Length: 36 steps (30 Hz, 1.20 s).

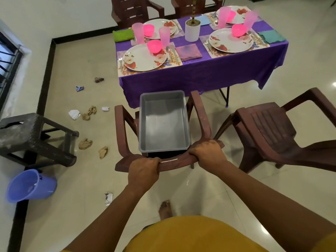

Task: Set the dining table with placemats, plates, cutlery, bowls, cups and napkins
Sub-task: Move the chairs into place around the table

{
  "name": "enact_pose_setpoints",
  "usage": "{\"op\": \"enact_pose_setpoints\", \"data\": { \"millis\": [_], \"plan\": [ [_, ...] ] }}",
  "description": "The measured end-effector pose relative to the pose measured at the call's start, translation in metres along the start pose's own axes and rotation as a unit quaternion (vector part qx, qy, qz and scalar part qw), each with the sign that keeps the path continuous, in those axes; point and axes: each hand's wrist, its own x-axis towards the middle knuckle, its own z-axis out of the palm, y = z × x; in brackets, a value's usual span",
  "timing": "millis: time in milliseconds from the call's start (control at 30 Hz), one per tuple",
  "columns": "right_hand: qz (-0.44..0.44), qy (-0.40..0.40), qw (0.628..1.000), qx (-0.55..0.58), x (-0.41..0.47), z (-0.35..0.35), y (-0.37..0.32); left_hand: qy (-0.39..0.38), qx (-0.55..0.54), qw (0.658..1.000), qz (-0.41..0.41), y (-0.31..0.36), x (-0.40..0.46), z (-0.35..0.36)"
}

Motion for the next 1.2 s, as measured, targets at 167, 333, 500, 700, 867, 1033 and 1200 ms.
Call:
{"op": "enact_pose_setpoints", "data": {
  "millis": [167, 333, 500, 700, 867, 1033, 1200],
  "plan": [
    [0.024, -0.031, 0.999, -0.023, 0.007, -0.013, -0.005, 0.002, 0.000, 1.000, 0.013, -0.008, 0.011, -0.004],
    [0.051, -0.063, 0.996, -0.039, 0.010, -0.023, -0.014, -0.019, -0.020, 1.000, 0.010, -0.013, 0.018, -0.016],
    [0.070, -0.058, 0.996, 0.006, 0.005, -0.031, -0.013, -0.141, -0.126, 0.982, -0.016, 0.001, 0.025, -0.042],
    [0.127, 0.036, 0.990, 0.056, -0.046, -0.044, 0.010, -0.084, -0.294, 0.952, 0.032, 0.061, 0.034, -0.071],
    [0.207, 0.093, 0.966, 0.120, -0.104, -0.043, 0.058, 0.013, -0.359, 0.932, 0.045, 0.134, 0.046, -0.070],
    [0.246, 0.130, 0.948, 0.152, -0.175, -0.036, 0.122, -0.050, -0.415, 0.908, 0.012, 0.229, 0.046, -0.043],
    [0.258, 0.170, 0.937, 0.165, -0.247, -0.022, 0.190, -0.129, -0.427, 0.895, 0.008, 0.337, 0.039, -0.009]
  ]
}}
